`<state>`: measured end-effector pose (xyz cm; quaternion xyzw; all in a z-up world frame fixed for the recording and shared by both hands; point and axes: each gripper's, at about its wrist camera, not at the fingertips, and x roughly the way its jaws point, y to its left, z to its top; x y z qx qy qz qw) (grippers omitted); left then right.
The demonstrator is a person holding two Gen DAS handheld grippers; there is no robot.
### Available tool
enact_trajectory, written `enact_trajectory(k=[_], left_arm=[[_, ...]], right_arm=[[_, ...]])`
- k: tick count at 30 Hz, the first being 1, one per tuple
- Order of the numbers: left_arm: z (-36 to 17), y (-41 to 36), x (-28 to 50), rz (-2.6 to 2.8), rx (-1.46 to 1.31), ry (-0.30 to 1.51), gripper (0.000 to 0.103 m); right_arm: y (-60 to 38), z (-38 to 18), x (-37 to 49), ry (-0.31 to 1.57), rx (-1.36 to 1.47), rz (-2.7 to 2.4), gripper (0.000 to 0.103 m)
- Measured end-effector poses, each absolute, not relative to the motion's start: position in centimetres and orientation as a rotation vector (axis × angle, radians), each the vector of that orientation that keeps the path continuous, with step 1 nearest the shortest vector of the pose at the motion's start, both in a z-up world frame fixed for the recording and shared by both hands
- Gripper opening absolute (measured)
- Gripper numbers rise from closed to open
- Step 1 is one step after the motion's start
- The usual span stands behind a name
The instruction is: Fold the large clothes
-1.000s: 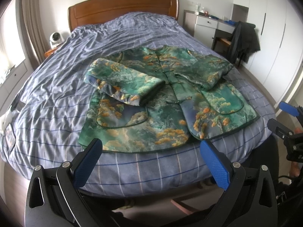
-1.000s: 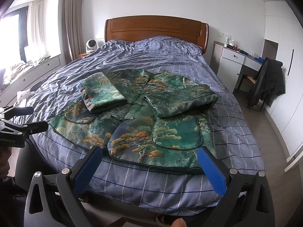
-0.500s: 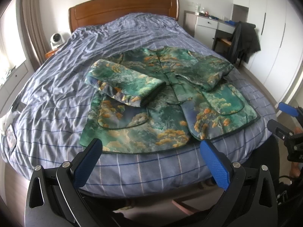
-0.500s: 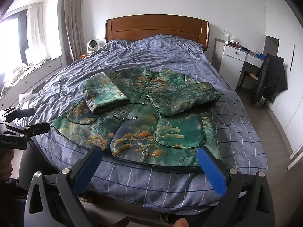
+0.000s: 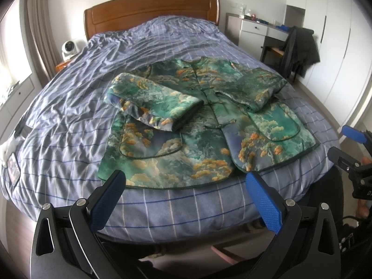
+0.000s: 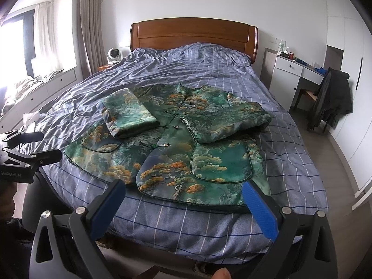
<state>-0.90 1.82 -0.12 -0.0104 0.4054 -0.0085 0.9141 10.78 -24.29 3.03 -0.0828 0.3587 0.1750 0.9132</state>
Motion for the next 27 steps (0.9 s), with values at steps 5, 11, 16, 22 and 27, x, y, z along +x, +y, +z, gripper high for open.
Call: enact_trajectory(k=[5,11,16,22,27], left_arm=[[-0.1,1.8,-0.8,-0.014,-0.024,0.836,0.102],[-0.6,2.5,-0.5,0.006,-0.033,0.859,0.103],[-1.0,2.3,-0.4,0.034,-0.010,0.874,0.102],[-1.9,2.5,0.0,0.084,0.014,0.919,0.103],[-2.5,3.0,0.1,0.103,0.006,0.948,0.102]], right_arm=[[-24.4,3.0,10.7,0.740,-0.170,0.358,0.102],[-24.4,3.0,10.7,0.736,-0.170,0.360,0.102],[-24.3,2.9,10.9,0.745,-0.167,0.352,0.102],[-24.2,2.4,11.2,0.757,-0.189,0.362,0.102],[-23.8,1.3,12.2,0.809,-0.214,0.375,0.102]])
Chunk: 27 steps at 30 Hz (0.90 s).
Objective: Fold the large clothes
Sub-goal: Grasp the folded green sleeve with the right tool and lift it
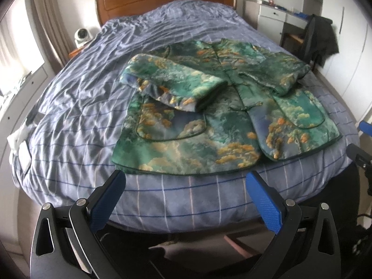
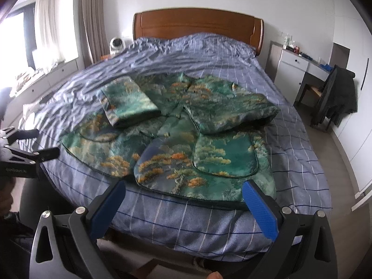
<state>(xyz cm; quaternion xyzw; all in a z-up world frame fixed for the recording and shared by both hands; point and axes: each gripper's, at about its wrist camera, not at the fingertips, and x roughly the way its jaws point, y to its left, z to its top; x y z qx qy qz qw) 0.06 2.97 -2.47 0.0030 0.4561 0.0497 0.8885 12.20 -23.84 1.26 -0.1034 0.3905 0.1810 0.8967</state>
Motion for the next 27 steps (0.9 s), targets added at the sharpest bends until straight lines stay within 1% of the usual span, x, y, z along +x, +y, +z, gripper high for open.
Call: enact_trajectory(k=[3,5,10,14,16,21,23,26,27], left_arm=[[-2.5,3.1,0.1,0.100,-0.013,0.953,0.102],[-2.5,3.3,0.0,0.096,-0.029,0.954,0.102],[-2.2,3.3,-0.2,0.093,-0.050,0.943,0.103],[-1.8,3.6,-0.8,0.106,-0.059,0.926,0.103],[-1.8,4.0,-1.1,0.121,-0.066,0.926,0.103],[-2.3,5.4,-1.5,0.162,-0.103,0.943,0.103],[-2.8,5.8,-1.2,0.168,-0.123,0.961,0.103],[-3.3,5.8,-0.8,0.155,-0.134,0.981,0.102],[-3.3,5.6,-0.6,0.150,-0.128,0.984,0.102]], right_arm=[[-23.6,0.3,13.5,0.831,-0.268,0.391,0.102],[-23.6,0.2,14.8,0.811,-0.298,0.390,0.102],[-23.2,-0.3,22.1,0.764,-0.359,0.419,0.102],[-20.7,-3.0,28.7,0.813,-0.483,0.488,0.102],[-19.1,-5.2,32.0,0.838,-0.571,0.513,0.102],[-17.5,-9.9,36.5,0.911,-0.704,0.510,0.100],[-17.8,-10.8,37.3,0.937,-0.707,0.495,0.088],[-18.8,-11.5,38.0,1.004,-0.632,0.532,0.073],[-19.0,-11.4,37.8,1.016,-0.609,0.549,0.059]])
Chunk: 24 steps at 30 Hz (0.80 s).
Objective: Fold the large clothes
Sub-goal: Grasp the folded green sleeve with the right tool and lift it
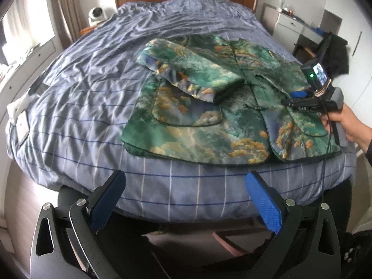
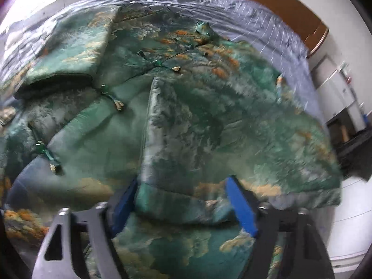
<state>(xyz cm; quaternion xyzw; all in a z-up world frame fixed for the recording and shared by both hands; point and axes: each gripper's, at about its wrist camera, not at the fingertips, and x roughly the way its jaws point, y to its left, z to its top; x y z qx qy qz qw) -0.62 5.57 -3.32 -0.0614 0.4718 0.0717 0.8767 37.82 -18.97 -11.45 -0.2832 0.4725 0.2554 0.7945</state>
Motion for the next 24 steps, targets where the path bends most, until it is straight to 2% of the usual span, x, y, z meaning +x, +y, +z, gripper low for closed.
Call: enact_trajectory(k=[1,2,3,4,10,16,20,24], left_arm=[[-3.3,5.4,-0.6,0.148,-0.120,0.985,0.103],[-3.3,5.1,-0.5,0.145,-0.111,0.984,0.103],[-3.2,4.9,-0.4,0.141,-0.100,0.983,0.103],[-3.2,4.8,-0.4,0.139,-0.093,0.982,0.103],[-3.3,4.7,0.1,0.130,-0.084,0.987,0.102],[-2.6,4.5,0.9,0.127,-0.040,0.957,0.103],[-1.9,5.1,1.8,0.131,-0.009,0.922,0.103],[-1.4,5.9,3.3,0.127,0.037,0.894,0.103]], right_arm=[[-19.1,-11.2,37.4,1.018,-0.584,0.573,0.046],[-19.1,-10.9,36.8,1.009,-0.577,0.576,0.040],[-19.3,-10.4,36.2,0.995,-0.575,0.571,0.021],[-19.5,-9.7,35.7,0.974,-0.574,0.553,0.018],[-25.9,-2.3,34.2,0.847,-0.326,0.453,0.017],[-37.0,5.2,33.8,0.670,-0.091,0.197,0.016],[-43.5,6.6,34.1,0.632,-0.022,0.005,0.016],[-49.3,5.4,34.4,0.649,0.020,-0.221,0.020]])
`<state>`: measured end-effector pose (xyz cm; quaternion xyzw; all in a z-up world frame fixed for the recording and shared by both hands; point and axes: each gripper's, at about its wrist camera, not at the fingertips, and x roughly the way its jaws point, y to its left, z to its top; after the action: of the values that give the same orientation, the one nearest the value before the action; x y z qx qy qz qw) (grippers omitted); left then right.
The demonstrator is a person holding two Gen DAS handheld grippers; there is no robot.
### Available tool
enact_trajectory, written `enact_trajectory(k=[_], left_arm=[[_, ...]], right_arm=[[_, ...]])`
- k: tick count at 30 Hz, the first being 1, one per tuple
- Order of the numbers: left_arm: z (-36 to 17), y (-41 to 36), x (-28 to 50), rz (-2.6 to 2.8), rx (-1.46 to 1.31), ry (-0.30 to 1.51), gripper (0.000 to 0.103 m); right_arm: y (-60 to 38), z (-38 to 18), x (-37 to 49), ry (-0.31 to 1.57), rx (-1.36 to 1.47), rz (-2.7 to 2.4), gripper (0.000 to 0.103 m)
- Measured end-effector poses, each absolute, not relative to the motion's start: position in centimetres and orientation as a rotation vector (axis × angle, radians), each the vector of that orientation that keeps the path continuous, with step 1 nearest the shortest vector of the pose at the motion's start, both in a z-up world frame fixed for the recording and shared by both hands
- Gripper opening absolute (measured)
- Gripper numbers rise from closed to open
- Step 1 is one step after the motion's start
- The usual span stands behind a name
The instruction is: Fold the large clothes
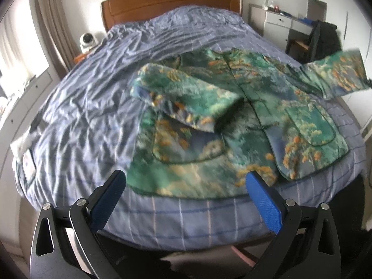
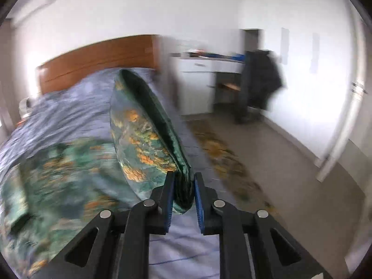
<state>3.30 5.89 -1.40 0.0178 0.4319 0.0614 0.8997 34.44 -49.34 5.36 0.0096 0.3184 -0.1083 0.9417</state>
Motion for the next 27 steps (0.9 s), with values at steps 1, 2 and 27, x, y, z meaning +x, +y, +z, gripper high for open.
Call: enact_trajectory(k=[1,2,27], left_arm=[[-1.3,6.1,3.6,0.128,0.047,0.891,0.103],[-1.3,6.3,4.1,0.129,0.058,0.890,0.103],[-12.0,6.5,21.2,-0.298,0.184,1.138,0.044]], right_arm=[[-50.3,4.7,34.4,0.659,0.011,-0.275,0.025],[-51.2,4.0,34.3,0.671,-0.009,-0.325,0.029],[-33.5,-3.5,20.6,0.788,-0.066,0.099,0.060]])
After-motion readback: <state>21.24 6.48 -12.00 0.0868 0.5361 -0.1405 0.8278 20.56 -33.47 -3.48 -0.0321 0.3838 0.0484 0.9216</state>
